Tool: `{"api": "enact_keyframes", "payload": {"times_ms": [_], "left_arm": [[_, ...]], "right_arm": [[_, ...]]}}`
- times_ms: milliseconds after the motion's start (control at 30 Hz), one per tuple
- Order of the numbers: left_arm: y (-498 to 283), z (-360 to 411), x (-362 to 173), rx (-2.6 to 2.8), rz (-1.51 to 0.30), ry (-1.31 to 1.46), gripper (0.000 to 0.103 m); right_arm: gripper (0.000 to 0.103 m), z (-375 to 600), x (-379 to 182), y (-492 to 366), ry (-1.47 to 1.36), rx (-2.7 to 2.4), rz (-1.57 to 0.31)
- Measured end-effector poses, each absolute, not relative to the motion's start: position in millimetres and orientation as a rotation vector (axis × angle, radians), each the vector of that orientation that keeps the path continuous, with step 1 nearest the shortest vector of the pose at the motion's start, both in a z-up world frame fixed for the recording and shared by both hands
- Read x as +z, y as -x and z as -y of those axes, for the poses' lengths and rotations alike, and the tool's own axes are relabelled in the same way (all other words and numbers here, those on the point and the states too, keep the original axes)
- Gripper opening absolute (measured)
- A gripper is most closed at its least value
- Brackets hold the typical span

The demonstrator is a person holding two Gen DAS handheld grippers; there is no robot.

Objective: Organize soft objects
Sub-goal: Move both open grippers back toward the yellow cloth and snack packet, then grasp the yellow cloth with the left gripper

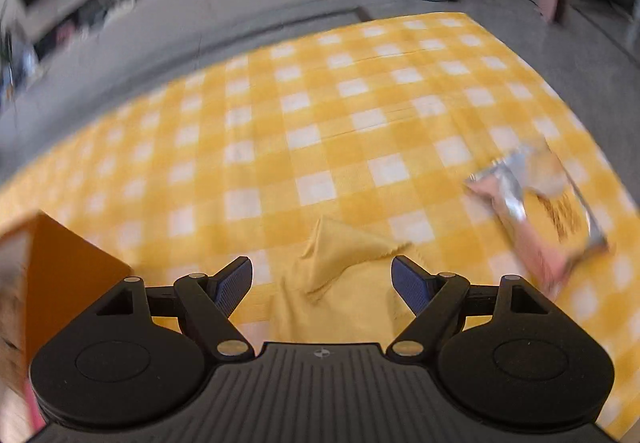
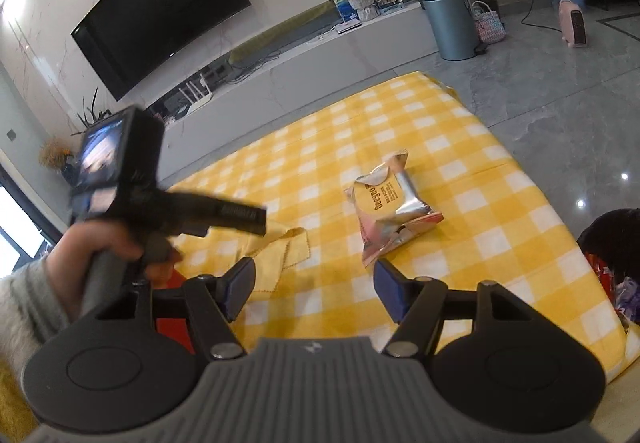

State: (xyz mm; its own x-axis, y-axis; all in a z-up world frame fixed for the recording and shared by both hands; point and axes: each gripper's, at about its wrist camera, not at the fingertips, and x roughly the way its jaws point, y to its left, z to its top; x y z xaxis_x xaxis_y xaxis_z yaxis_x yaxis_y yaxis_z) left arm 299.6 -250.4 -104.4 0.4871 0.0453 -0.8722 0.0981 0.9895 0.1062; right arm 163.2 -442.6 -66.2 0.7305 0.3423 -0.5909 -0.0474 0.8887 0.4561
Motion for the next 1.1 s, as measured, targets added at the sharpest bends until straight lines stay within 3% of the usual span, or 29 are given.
{"api": "enact_keyframes", "payload": {"times_ms": [267,800,900,933,967,1033,1100], "left_arm": [[-332.9,243.4,-130.6,-0.004,-1.218,-0.047,0.094],[-337.5,240.3,-143.4,-0.018,-1.296,-0.026,0.098],[-349.0,241.1,-139.0,-0.018,-1.33,-0.012,0.082],[-348.2,241.8,-136.9,-0.017,-1.336,-0.015,0.067],[-348.3,242.5,-134.6,-0.025,-1.34,-0.021,0.058],[-342.0,249.7,-132.0,-0.063,-1.348,-0.066,0.021],[-335.9,259.8,-132.4,-0.101,-1.352,-0.147,0.006]], "right_arm": [[0.065,437.7,-66.4,-162.7,-0.412,0.223,-0.744],[0.065,434.8,-74.8,-168.5,-0.361,0.177,-0.789],[0.065,434.2,-78.4,-171.0,-0.355,0.169,-0.802],[0.065,433.9,-79.7,-171.6,-0.351,0.166,-0.806],[0.065,433.7,-81.0,-172.3,-0.345,0.164,-0.809],[0.065,434.0,-83.6,-174.3,-0.341,0.161,-0.814],[0.065,435.3,-84.5,-175.8,-0.349,0.165,-0.816]]}}
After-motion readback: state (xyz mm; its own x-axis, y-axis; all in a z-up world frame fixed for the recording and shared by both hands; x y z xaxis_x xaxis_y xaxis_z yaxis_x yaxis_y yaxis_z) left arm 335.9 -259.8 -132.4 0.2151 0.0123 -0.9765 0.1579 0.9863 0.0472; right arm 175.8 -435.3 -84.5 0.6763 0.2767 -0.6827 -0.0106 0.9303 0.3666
